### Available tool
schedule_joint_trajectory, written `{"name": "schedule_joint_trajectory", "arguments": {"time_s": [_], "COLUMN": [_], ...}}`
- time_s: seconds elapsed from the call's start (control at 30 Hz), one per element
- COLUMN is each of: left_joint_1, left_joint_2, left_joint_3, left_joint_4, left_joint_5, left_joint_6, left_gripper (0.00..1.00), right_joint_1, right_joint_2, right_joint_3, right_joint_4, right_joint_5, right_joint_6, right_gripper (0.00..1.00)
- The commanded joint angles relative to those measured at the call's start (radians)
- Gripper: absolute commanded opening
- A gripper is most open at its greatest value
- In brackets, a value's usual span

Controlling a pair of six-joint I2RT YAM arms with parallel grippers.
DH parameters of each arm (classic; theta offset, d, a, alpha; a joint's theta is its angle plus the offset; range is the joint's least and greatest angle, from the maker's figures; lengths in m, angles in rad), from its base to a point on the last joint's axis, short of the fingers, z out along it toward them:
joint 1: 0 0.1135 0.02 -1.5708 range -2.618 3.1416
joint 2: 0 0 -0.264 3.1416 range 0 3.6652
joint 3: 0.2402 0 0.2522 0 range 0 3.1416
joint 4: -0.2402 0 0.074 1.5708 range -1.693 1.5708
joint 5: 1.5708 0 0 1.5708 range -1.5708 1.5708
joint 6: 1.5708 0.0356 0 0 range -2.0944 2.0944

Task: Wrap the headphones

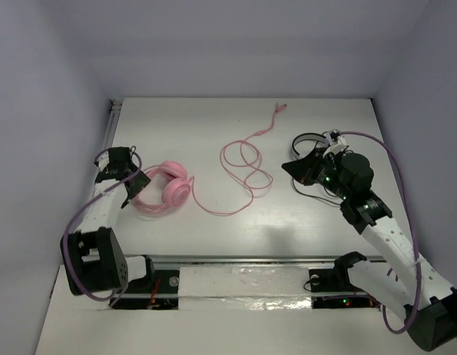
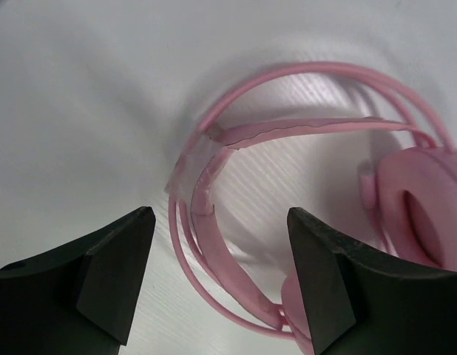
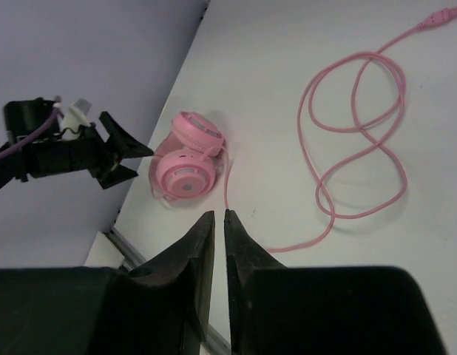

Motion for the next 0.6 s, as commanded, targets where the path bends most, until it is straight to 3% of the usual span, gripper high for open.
{"name": "schedule_joint_trajectory", "arguments": {"time_s": [0.0, 0.37, 0.57], "left_joint_1": [0.012, 0.067, 0.067], "left_joint_2": [0.104, 0.231, 0.302], "left_joint_3": [-0.005, -0.03, -0.034], "left_joint_4": [0.014, 0.074, 0.106], "left_joint_5": [0.053, 0.059, 0.09], "left_joint_6": [0.046, 0.081, 0.106], "left_gripper": [0.7, 0.67, 0.56], "right_joint_1": [0.014, 0.044, 0.054], "right_joint_2": [-0.039, -0.048, -0.05], "right_joint_3": [0.004, 0.004, 0.001], "right_joint_4": [0.04, 0.041, 0.04], "right_joint_5": [0.02, 0.02, 0.035], "right_joint_6": [-0.031, -0.036, -0.04], "right_gripper": [0.17, 0.17, 0.17]}}
